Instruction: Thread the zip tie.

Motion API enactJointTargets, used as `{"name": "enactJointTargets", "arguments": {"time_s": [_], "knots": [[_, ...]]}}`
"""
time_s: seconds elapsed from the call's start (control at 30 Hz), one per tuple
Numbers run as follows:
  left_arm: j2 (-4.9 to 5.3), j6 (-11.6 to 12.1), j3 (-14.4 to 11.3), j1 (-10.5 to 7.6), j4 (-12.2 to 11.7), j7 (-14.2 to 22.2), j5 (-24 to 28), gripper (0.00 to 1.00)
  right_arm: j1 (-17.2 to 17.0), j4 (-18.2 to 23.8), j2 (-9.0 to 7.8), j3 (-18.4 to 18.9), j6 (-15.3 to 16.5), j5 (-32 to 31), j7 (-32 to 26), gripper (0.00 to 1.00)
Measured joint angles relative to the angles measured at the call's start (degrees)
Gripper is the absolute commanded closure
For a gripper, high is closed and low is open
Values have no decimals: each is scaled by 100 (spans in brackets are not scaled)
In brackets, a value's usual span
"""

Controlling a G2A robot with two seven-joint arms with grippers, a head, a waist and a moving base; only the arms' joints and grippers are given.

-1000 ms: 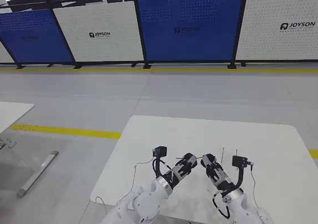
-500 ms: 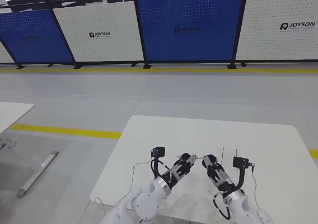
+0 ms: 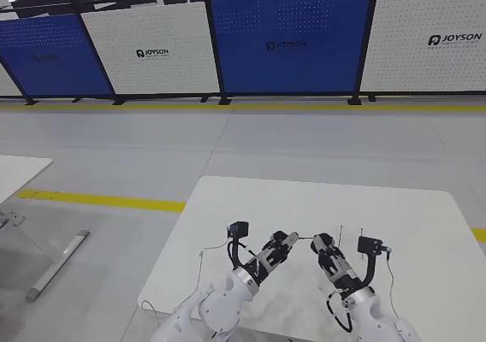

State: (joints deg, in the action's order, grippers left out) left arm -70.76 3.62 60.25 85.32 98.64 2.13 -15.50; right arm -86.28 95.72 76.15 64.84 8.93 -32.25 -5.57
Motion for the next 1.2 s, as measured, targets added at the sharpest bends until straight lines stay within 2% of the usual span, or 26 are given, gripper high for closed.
{"name": "enactJointTargets", "arguments": {"time_s": [0.3,0.33,0.37,0.4,0.63,0.87,0.93,1.03,1.2], "knots": [[-7,12,4,-37,-26,45,41,100,64,-34,6,-21,-14,-3,-40,100],[-8,13,4,-39,-27,49,47,100,74,-43,7,-21,-27,-3,-49,89],[-9,15,4,-40,-30,59,59,100,87,-55,9,-22,-45,4,-58,58],[-10,16,4,-43,-32,69,70,100,96,-62,11,-24,-57,21,-67,0],[-25,-29,-8,-55,-37,9,143,100,149,-85,16,-43,-64,16,-104,0],[-60,10,75,-36,21,-313,505,100,81,-128,-14,62,98,-86,-86,0],[-65,18,74,-25,34,-205,654,100,52,-159,-27,131,112,-117,-56,0],[-70,28,63,-21,40,252,1222,100,46,-197,-31,176,41,-99,-65,0],[-69,28,64,-22,39,69,1031,100,47,-195,-31,173,41,-96,-67,0]]}}
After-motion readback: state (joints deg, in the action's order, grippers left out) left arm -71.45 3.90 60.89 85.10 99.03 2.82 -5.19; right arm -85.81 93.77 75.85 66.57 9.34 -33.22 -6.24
